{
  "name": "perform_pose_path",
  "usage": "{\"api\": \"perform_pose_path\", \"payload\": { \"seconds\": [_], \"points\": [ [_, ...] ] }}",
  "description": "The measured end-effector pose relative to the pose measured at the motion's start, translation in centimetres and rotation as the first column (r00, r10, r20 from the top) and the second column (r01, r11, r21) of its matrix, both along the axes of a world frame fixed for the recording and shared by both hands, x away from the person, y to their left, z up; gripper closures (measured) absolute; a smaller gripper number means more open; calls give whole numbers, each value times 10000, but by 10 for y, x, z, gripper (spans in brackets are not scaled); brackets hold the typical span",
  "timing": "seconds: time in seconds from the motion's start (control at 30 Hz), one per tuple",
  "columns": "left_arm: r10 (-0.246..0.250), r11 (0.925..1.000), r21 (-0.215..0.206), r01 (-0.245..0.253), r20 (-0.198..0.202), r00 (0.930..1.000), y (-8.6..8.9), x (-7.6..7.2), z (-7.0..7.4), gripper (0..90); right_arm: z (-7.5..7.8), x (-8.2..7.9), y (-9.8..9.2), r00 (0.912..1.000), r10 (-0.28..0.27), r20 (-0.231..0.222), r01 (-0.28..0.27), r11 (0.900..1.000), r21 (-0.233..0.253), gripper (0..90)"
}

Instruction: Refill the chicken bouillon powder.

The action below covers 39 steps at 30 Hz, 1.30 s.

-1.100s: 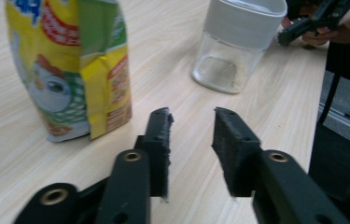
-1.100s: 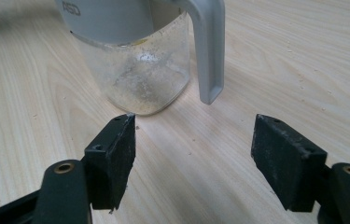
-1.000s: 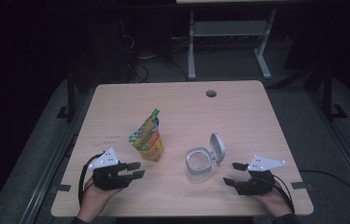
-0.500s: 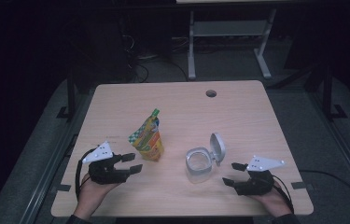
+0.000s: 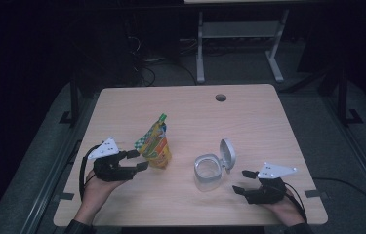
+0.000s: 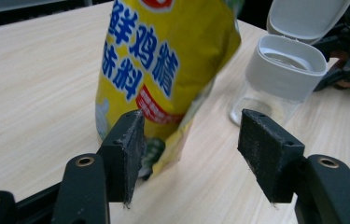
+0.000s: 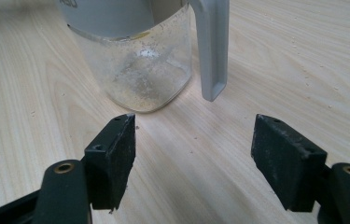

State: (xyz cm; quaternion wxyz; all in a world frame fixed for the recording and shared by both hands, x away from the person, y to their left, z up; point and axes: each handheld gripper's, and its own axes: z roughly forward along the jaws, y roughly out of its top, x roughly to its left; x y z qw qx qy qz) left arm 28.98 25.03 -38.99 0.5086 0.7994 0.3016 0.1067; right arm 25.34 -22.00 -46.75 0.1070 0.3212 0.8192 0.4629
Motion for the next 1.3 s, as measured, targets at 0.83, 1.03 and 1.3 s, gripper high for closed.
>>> {"api": "perform_pose_path", "payload": {
  "seconds": [0.83, 1.03, 1.3],
  "points": [
    [353, 9994, 49, -356, 571, 9977, -23, 20, 13, 482, 0, -1, -2, 9999, -118, 25, 118, 9999, -18, 302],
    [514, 9986, 102, -521, 632, 9967, -26, 21, 13, 560, 1, -1, -3, 9999, -126, 22, 126, 9999, 0, 301],
    [743, 9971, 100, -751, 662, 9950, -22, 20, 13, 709, 0, -1, -2, 9999, -116, 26, 116, 9999, -19, 302]
  ]
}}
